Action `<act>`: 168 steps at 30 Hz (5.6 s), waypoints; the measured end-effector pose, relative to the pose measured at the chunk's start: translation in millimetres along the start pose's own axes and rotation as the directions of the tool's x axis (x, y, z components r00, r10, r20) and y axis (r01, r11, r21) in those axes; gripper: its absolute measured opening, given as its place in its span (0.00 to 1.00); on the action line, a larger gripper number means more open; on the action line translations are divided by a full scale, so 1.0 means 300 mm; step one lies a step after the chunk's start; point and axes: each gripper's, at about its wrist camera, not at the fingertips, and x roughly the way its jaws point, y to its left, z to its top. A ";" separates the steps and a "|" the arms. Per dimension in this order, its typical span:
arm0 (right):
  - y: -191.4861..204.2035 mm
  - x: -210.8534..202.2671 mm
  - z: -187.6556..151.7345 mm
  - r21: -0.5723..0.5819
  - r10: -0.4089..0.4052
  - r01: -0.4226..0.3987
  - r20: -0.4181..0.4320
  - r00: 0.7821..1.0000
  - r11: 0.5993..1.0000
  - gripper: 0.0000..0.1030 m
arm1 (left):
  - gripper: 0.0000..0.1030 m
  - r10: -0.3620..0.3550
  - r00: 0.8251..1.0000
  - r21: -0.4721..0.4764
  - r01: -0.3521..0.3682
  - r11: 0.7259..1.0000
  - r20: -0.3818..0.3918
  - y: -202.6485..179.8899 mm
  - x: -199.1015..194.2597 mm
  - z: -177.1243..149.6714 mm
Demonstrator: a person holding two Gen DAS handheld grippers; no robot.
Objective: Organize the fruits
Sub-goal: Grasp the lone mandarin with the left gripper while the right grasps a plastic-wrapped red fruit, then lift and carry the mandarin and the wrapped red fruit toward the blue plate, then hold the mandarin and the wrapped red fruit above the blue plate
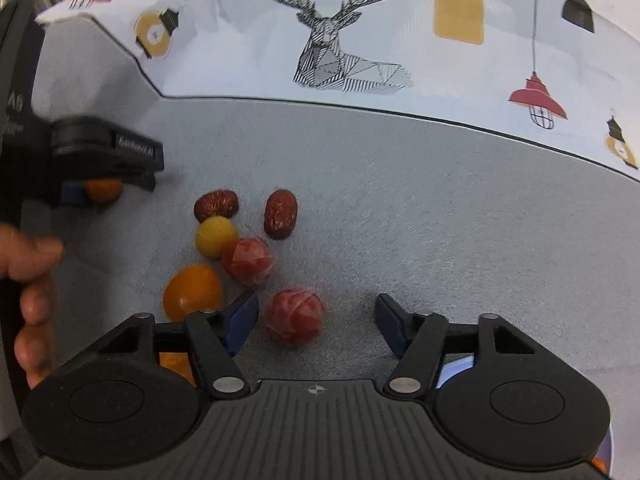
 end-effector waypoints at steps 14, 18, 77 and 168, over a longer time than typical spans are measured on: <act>0.024 -0.048 0.009 -0.075 0.007 -0.004 0.032 0.999 0.997 0.32 | 0.37 -0.099 0.995 -0.011 0.099 0.995 0.018 -0.002 -0.086 0.021; 0.022 -0.008 -0.003 -0.079 -0.034 0.032 -0.029 0.999 0.996 0.32 | 0.38 -0.150 0.983 -0.020 0.149 0.989 -0.101 -0.018 -0.048 0.005; -0.438 -0.609 -0.282 0.184 -0.141 0.094 0.261 0.955 0.978 0.32 | 0.37 -0.520 0.854 0.236 0.511 0.826 -0.029 -0.009 -0.488 -0.314; -0.393 -0.557 -0.266 0.053 -0.140 0.132 0.205 0.969 0.990 0.42 | 0.43 -0.638 0.733 0.571 0.636 0.520 -0.236 -0.236 -0.559 -0.501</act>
